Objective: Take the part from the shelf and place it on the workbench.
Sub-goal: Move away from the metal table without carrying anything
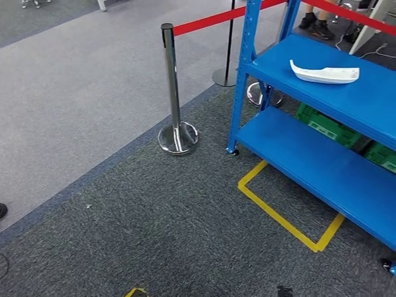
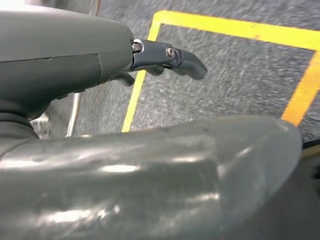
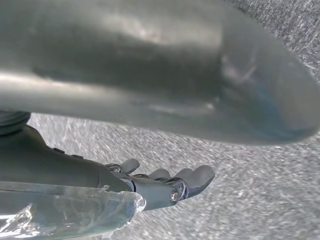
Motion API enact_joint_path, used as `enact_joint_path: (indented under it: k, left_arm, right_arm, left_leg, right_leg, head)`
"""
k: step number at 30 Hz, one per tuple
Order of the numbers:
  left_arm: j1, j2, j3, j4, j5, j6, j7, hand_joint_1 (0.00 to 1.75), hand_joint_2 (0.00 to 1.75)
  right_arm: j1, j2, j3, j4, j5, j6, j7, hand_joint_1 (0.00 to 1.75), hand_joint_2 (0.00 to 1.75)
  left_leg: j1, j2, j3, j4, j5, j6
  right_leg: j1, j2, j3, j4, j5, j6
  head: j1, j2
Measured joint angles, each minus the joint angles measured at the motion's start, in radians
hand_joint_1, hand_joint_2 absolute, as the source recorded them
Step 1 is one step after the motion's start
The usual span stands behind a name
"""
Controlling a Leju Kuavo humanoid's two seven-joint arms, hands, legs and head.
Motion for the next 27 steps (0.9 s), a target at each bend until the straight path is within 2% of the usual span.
enact_joint_path:
  k: [1, 3, 5, 6, 7, 9, 10, 11, 12, 13, 14, 16, 18, 19, 21, 23, 25, 26, 27]
  left_arm:
    - [0.000, 0.000, 0.000, 0.000, 0.000, 0.000, 0.000, 0.00, 0.00]
    - [-0.002, 0.000, 0.000, 0.000, -0.003, 0.000, 0.000, 0.00, 0.00]
    - [-0.003, -0.001, 0.000, 0.000, -0.006, 0.000, 0.000, 0.00, 0.00]
    - [-0.004, -0.001, 0.000, 0.000, -0.007, 0.000, 0.000, 0.00, 0.00]
    - [-0.004, -0.002, 0.000, 0.000, -0.008, -0.001, 0.000, 0.00, 0.00]
    - [-0.002, -0.002, 0.000, 0.000, -0.010, -0.002, 0.000, 0.00, 0.00]
    - [0.000, -0.002, 0.000, 0.000, -0.010, -0.002, 0.000, 0.00, 0.00]
    - [0.002, -0.001, 0.000, 0.000, -0.011, -0.003, 0.000, 0.00, 0.00]
    - [0.002, -0.001, 0.000, 0.000, -0.012, -0.003, 0.001, 0.00, 0.00]
    - [0.002, -0.001, 0.000, 0.000, -0.013, -0.003, 0.001, 0.00, 0.00]
    - [0.001, -0.001, 0.000, 0.000, -0.014, -0.003, 0.001, 0.00, 0.00]
    - [0.001, -0.001, 0.000, 0.000, -0.016, -0.003, 0.001, 0.00, 0.00]
    - [0.000, -0.001, 0.000, 0.000, -0.017, -0.003, 0.001, 0.00, 0.00]
    - [0.000, 0.000, 0.000, 0.000, -0.017, -0.002, 0.001, 0.00, 0.00]
    - [-0.002, -0.001, -0.001, 0.000, -0.017, -0.002, 0.001, 0.00, 0.00]
    - [-0.003, -0.002, -0.002, 0.000, -0.018, -0.002, 0.001, 0.00, 0.00]
    - [-0.002, -0.002, -0.004, 0.000, -0.018, -0.002, 0.000, 0.00, 0.00]
    - [-0.001, -0.002, -0.004, 0.000, -0.018, -0.002, -0.001, 0.00, 0.00]
    - [0.000, -0.001, -0.004, 0.000, -0.018, -0.002, -0.001, 0.00, 0.00]
  right_arm:
    - [-0.001, 0.000, 0.000, 0.000, 0.000, 0.000, -0.001, 0.00, 0.00]
    - [-0.002, 0.000, 0.000, 0.000, 0.000, 0.000, -0.004, 0.00, 0.00]
    - [0.002, 0.000, 0.000, 0.000, 0.001, -0.001, -0.007, 0.00, 0.00]
    - [0.006, 0.000, -0.001, 0.000, 0.002, -0.002, -0.008, 0.00, 0.00]
    - [0.008, 0.000, -0.001, 0.000, 0.002, -0.002, -0.008, 0.00, 0.00]
    - [0.005, 0.000, -0.002, 0.000, 0.004, -0.002, -0.008, 0.00, 0.00]
    - [0.002, 0.000, -0.004, 0.000, 0.005, -0.002, -0.008, 0.00, 0.00]
    - [0.000, 0.000, -0.005, 0.000, 0.006, -0.003, -0.008, 0.00, 0.00]
    - [0.001, 0.000, -0.006, 0.000, 0.007, -0.003, -0.008, 0.00, 0.00]
    - [0.002, 0.000, -0.007, 0.000, 0.007, -0.003, -0.008, 0.00, 0.00]
    - [0.004, 0.000, -0.008, 0.000, 0.008, -0.003, -0.008, 0.00, 0.00]
    - [0.002, 0.000, -0.009, 0.000, 0.008, -0.003, -0.008, 0.00, 0.00]
    - [-0.003, 0.001, -0.009, 0.000, 0.009, -0.003, -0.009, 0.00, 0.00]
    - [-0.004, 0.001, -0.010, 0.000, 0.009, -0.003, -0.009, 0.00, 0.00]
    - [-0.003, 0.000, -0.010, 0.000, 0.009, -0.003, -0.009, 0.00, 0.00]
    - [-0.003, 0.000, -0.010, 0.000, 0.009, -0.003, -0.009, 0.00, 0.00]
    - [-0.006, 0.000, -0.010, 0.000, 0.008, 0.000, -0.010, 0.00, 0.00]
    - [-0.007, 0.000, -0.010, 0.000, 0.008, 0.003, -0.009, 0.00, 0.00]
    - [-0.006, 0.000, -0.011, 0.000, 0.007, 0.006, -0.009, 0.00, 0.00]
  left_leg:
    - [0.002, -0.024, 0.030, -0.068, 0.032, 0.002]
    - [0.004, -0.059, 0.063, -0.147, 0.055, 0.004]
    - [0.003, -0.045, 0.066, -0.160, 0.056, 0.013]
    - [0.002, -0.035, 0.067, -0.163, 0.058, 0.020]
    - [0.002, -0.023, 0.068, -0.165, 0.061, 0.028]
    - [0.000, 0.005, 0.069, -0.168, 0.061, 0.038]
    - [-0.002, 0.020, 0.070, -0.168, 0.060, 0.041]
    - [-0.003, 0.036, 0.070, -0.168, 0.059, 0.043]
    - [-0.003, 0.050, 0.071, -0.168, 0.058, 0.043]
    - [-0.004, 0.063, 0.072, -0.168, 0.056, 0.043]
    - [-0.004, 0.075, 0.074, -0.168, 0.054, 0.041]
    - [-0.007, 0.097, 0.081, -0.166, 0.047, 0.032]
    - [-0.013, 0.114, 0.088, -0.164, 0.040, 0.022]
    - [-0.014, 0.121, 0.091, -0.164, 0.039, 0.018]
    - [-0.010, 0.131, 0.096, -0.165, 0.034, 0.007]
    - [-0.006, 0.095, 0.083, -0.127, 0.003, -0.005]
    - [-0.004, 0.045, 0.030, -0.015, -0.058, -0.010]
    - [-0.004, 0.035, -0.003, 0.050, -0.083, -0.011]
    - [-0.004, 0.029, -0.030, 0.094, -0.092, -0.010]
  right_leg:
    - [0.001, 0.014, -0.002, 0.002, 0.001, 0.004]
    - [0.000, 0.039, -0.009, 0.004, 0.004, 0.016]
    - [-0.002, 0.058, -0.018, -0.002, 0.009, 0.030]
    - [-0.002, 0.045, -0.021, 0.001, 0.007, 0.034]
    - [-0.001, 0.018, -0.031, 0.017, -0.005, 0.038]
    - [0.001, -0.052, -0.074, 0.111, -0.062, 0.043]
    - [0.001, -0.070, -0.104, 0.178, -0.097, 0.046]
    - [0.000, -0.077, -0.131, 0.236, -0.122, 0.049]
    - [0.000, -0.080, -0.144, 0.269, -0.130, 0.051]
    - [0.000, -0.083, -0.137, 0.263, -0.119, 0.052]
    - [-0.001, -0.089, -0.112, 0.222, -0.094, 0.053]
    - [0.001, -0.130, -0.034, 0.088, -0.040, 0.051]
    - [0.003, -0.158, 0.009, 0.014, -0.021, 0.041]
    - [0.006, -0.154, 0.010, 0.009, -0.022, 0.035]
    - [0.006, -0.130, 0.007, 0.006, -0.020, 0.022]
    - [0.002, -0.106, 0.007, 0.003, -0.015, 0.011]
    - [-0.001, -0.081, 0.006, 0.002, -0.013, 0.004]
    - [-0.001, -0.067, 0.005, 0.002, -0.012, 0.002]
    - [-0.002, -0.051, 0.004, 0.002, -0.012, 0.002]
  head:
    - [-0.001, 0.000]
    - [-0.001, 0.000]
    - [-0.001, 0.000]
    - [-0.001, 0.000]
    - [0.002, 0.000]
    - [0.007, 0.000]
    - [0.010, 0.000]
    - [0.009, 0.000]
    - [0.009, 0.000]
    - [0.010, 0.000]
    - [0.010, 0.000]
    - [0.010, 0.000]
    - [0.006, 0.000]
    - [0.004, 0.000]
    - [0.002, 0.000]
    - [0.000, 0.000]
    - [-0.003, 0.000]
    - [-0.004, 0.000]
    - [-0.004, 0.000]
